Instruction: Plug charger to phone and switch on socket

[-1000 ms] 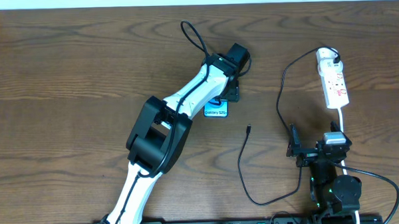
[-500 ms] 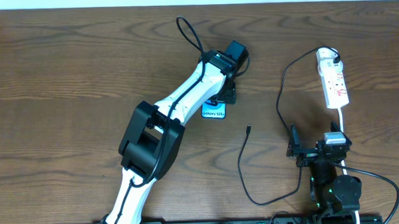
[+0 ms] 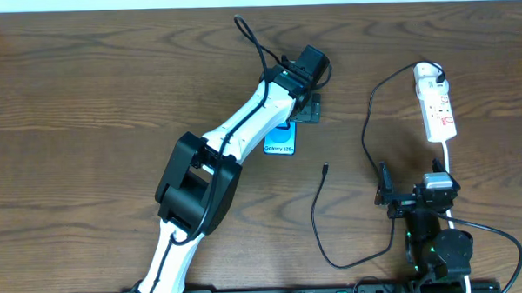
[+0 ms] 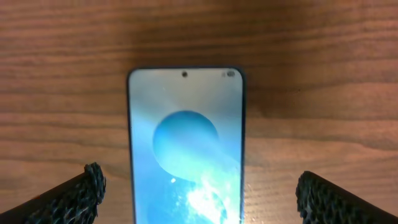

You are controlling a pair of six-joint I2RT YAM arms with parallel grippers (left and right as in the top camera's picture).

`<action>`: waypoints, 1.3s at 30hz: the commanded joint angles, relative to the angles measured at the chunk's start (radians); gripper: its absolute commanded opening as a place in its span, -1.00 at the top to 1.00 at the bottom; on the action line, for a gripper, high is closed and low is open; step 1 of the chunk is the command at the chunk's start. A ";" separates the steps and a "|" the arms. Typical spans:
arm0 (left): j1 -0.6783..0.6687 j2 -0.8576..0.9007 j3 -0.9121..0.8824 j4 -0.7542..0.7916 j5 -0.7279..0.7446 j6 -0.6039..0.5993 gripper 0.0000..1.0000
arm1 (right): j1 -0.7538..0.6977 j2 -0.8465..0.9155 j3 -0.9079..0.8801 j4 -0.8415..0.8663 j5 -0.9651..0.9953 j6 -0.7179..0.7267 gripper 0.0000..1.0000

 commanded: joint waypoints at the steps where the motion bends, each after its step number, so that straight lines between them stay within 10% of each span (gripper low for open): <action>1: 0.004 -0.010 -0.017 0.014 -0.083 0.017 -1.00 | 0.007 -0.005 -0.002 -0.004 0.008 -0.011 -0.99; 39: 0.004 0.002 -0.094 0.064 -0.048 0.016 -0.96 | 0.007 -0.005 -0.002 -0.004 0.008 -0.011 -0.98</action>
